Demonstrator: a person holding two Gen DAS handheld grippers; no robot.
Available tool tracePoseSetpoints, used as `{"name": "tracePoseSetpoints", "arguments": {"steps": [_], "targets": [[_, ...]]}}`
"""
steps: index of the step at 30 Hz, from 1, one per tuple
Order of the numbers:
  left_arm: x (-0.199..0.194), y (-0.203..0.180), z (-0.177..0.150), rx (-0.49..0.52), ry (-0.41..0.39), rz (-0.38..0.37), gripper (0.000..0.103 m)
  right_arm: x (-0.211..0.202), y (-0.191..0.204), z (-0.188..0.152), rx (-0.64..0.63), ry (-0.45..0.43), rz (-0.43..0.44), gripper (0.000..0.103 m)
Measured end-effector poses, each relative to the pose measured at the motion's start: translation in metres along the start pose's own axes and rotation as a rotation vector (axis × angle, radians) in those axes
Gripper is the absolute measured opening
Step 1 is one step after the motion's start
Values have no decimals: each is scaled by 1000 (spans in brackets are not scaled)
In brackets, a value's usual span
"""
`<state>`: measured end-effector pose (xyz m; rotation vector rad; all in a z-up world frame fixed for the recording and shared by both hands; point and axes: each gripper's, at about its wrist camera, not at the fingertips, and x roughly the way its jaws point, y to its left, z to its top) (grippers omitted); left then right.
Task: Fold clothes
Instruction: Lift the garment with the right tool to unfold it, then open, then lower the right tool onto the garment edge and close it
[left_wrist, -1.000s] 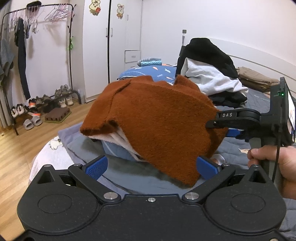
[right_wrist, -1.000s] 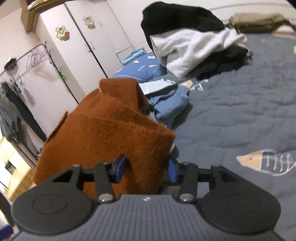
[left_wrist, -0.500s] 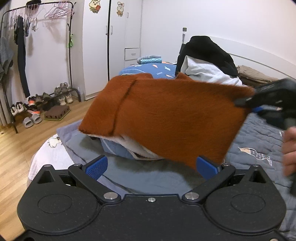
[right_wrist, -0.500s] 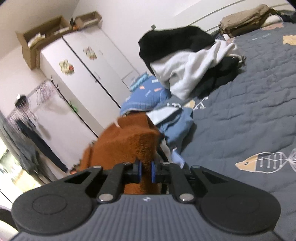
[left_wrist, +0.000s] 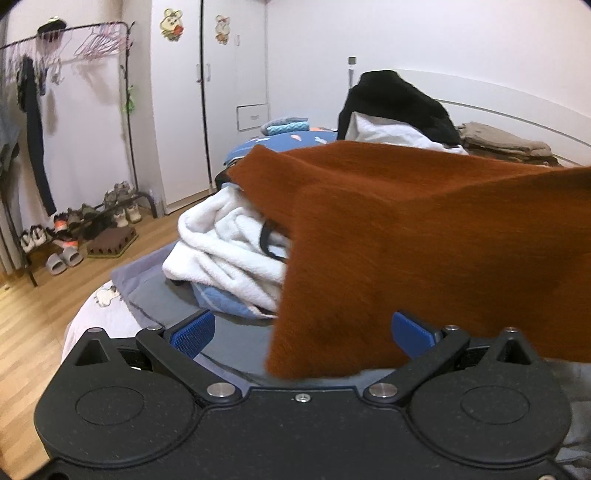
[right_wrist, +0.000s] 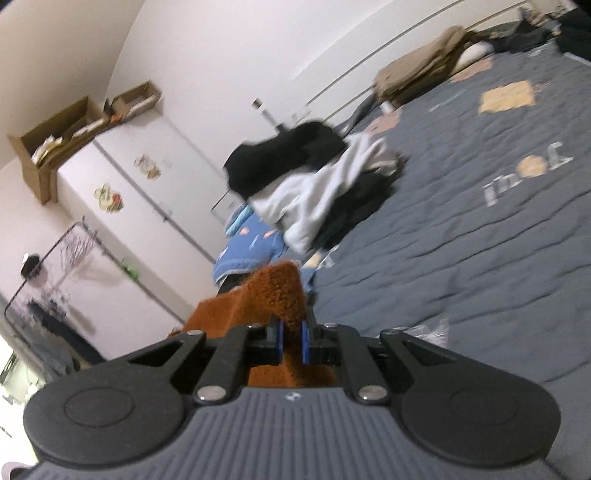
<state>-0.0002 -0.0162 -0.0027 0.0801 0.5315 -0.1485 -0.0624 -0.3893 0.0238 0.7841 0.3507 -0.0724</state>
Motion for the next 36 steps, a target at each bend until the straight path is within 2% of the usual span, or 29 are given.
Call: {"name": "tracePoseSetpoints", "arguments": {"steps": [7, 10, 13, 15, 18, 21, 25, 27, 29, 32, 34, 36], "targets": [[-3, -25, -1, 18, 3, -66, 103, -68, -48, 28, 38, -87, -111, 9], [-6, -42, -3, 59, -5, -98, 103, -101, -76, 41, 60, -119, -193, 9], [-9, -61, -6, 104, -4, -169, 103, -125, -104, 51, 65, -134, -291, 9], [-12, -74, -7, 130, 0, -231, 103, -130, -119, 52, 28, -131, -370, 9], [-17, -93, -12, 164, 1, -318, 103, -116, -142, 45, -69, -64, -494, 10], [-16, -116, -19, 217, 12, -374, 103, -93, -159, 27, -121, -8, -573, 13], [-13, -137, -28, 249, 35, -422, 103, -80, -163, 5, -200, 2, -659, 17], [-10, -144, -30, 259, 51, -434, 103, -83, -156, 3, -260, -9, -680, 21], [-9, -151, -31, 268, 56, -440, 103, -90, -148, 5, -314, -19, -698, 31], [-8, -156, -33, 276, 66, -451, 103, -112, -143, 10, -330, -93, -718, 49], [-8, -160, -35, 284, 70, -455, 103, -128, -144, 12, -295, -136, -693, 55], [-7, -162, -35, 281, 75, -455, 103, -137, -144, 11, -264, -143, -645, 59]]}}
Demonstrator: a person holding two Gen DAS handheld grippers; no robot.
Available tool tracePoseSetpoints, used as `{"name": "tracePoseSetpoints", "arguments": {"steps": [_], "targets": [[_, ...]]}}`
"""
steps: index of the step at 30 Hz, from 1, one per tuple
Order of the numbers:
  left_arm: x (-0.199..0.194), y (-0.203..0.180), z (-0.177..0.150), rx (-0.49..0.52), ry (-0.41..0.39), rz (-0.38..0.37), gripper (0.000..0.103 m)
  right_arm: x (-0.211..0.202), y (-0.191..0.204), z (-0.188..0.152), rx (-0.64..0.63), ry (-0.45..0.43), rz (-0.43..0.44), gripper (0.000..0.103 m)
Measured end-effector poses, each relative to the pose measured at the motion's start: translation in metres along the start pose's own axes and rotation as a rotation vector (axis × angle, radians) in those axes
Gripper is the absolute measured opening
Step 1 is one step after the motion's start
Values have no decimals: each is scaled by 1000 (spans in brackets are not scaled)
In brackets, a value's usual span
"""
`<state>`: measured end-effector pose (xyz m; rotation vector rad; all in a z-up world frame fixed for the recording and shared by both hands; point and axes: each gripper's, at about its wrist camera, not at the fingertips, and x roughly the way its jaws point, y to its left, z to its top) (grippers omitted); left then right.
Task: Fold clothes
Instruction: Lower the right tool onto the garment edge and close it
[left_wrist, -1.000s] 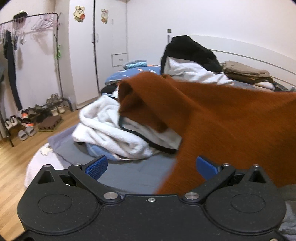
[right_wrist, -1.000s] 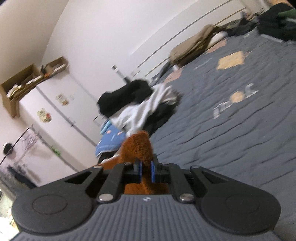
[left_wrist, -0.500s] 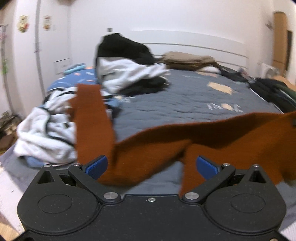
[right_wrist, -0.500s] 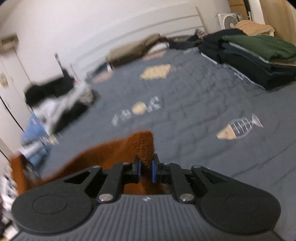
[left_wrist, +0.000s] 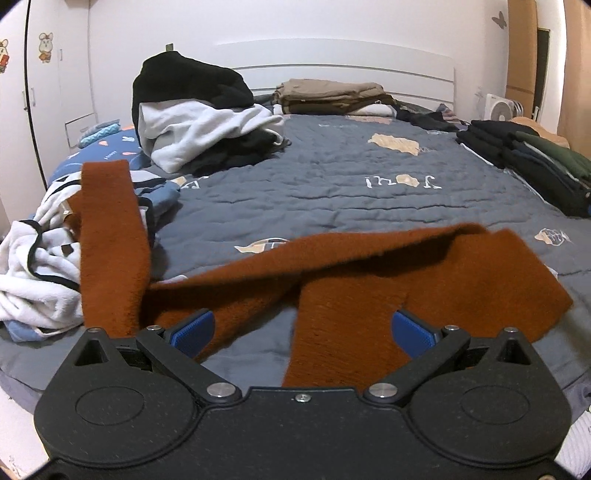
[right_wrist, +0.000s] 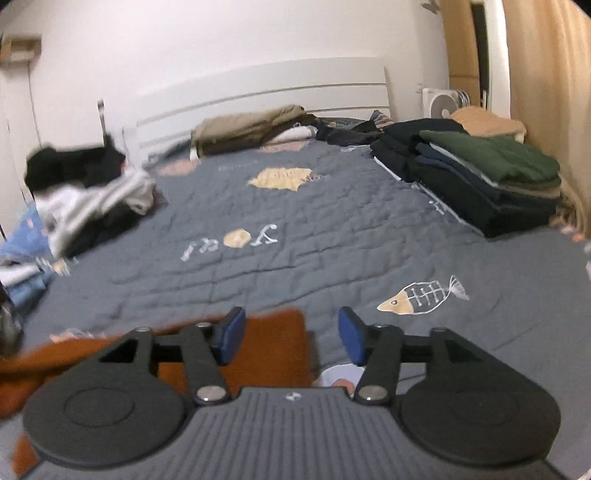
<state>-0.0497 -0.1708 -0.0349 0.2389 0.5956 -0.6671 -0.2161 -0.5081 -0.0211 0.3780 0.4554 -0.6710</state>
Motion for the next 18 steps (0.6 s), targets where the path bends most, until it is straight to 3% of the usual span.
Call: {"name": "tracePoseSetpoints", "arguments": {"steps": [4, 9, 12, 18], "targets": [[1, -2, 2, -13, 7, 4, 103, -4, 6, -6, 25, 27, 124, 62], [2, -6, 3, 20, 9, 30, 103, 4, 47, -25, -47, 79, 270, 63], [5, -10, 6, 65, 3, 61, 103, 11, 70, -38, -112, 113, 319, 64], [7, -5, 19, 74, -16, 34, 103, 23, 92, -51, -175, 196, 371, 64]]}}
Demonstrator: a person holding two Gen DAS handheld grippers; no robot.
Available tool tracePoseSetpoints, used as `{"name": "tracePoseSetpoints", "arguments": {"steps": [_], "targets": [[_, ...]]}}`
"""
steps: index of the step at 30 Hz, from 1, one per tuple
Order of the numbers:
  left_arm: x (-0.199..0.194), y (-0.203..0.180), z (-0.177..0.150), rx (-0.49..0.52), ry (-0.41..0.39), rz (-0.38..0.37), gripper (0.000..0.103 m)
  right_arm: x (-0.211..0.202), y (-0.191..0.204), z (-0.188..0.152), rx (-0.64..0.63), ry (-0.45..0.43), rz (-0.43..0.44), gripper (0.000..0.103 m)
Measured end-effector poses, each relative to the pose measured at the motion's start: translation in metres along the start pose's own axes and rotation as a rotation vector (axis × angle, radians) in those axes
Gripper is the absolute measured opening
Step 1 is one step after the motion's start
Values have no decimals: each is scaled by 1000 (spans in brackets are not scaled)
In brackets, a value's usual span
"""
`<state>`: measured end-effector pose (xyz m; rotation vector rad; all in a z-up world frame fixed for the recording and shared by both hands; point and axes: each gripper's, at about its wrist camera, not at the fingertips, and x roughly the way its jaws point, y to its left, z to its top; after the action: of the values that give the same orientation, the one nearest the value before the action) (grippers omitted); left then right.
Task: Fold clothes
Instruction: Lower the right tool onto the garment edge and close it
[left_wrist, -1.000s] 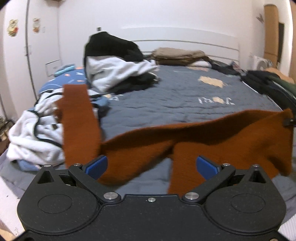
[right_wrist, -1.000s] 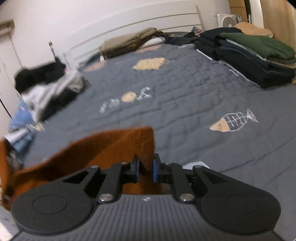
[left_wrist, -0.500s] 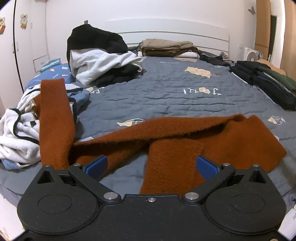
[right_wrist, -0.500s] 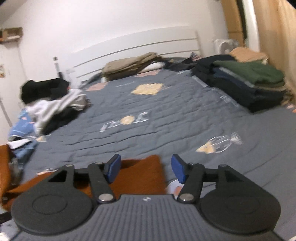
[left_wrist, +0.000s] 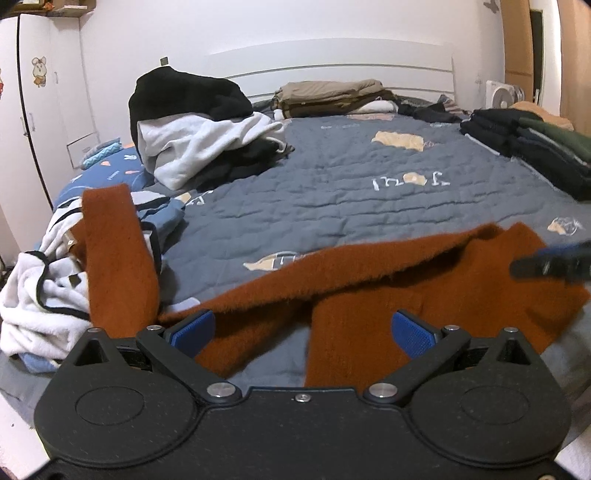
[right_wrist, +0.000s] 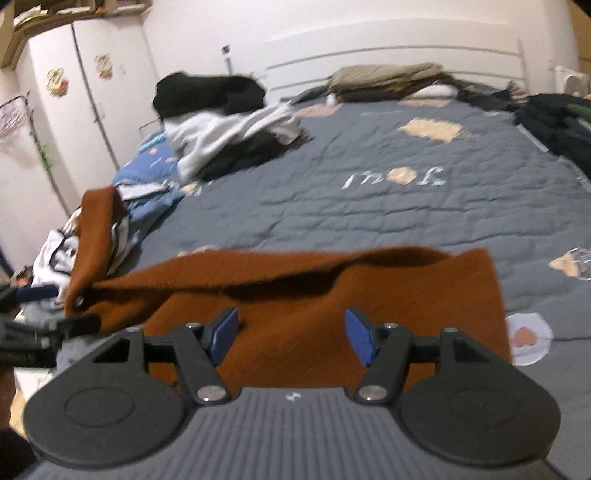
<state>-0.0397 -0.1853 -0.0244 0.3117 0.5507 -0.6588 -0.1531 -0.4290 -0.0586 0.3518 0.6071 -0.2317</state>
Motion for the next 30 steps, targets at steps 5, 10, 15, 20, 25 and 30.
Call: {"name": "tracePoseSetpoints", "arguments": {"steps": [5, 10, 15, 20, 25, 30], "targets": [[18, 3, -3, 11, 55, -17, 103, 7, 2, -4, 10, 42, 27, 64], [35, -11, -10, 61, 113, -30, 103, 2, -4, -5, 47, 38, 47, 64], [54, -21, -21, 112, 192, 3, 92, 1, -6, -4, 84, 44, 91, 64], [70, -22, -27, 98, 283, 0, 76, -3, -9, -4, 123, 17, 132, 64], [60, -21, -23, 83, 251, -17, 75, 14, -6, -4, 195, 24, 211, 64], [49, -13, -16, 19, 222, -44, 76, 39, 5, 1, 225, 38, 261, 64]]}}
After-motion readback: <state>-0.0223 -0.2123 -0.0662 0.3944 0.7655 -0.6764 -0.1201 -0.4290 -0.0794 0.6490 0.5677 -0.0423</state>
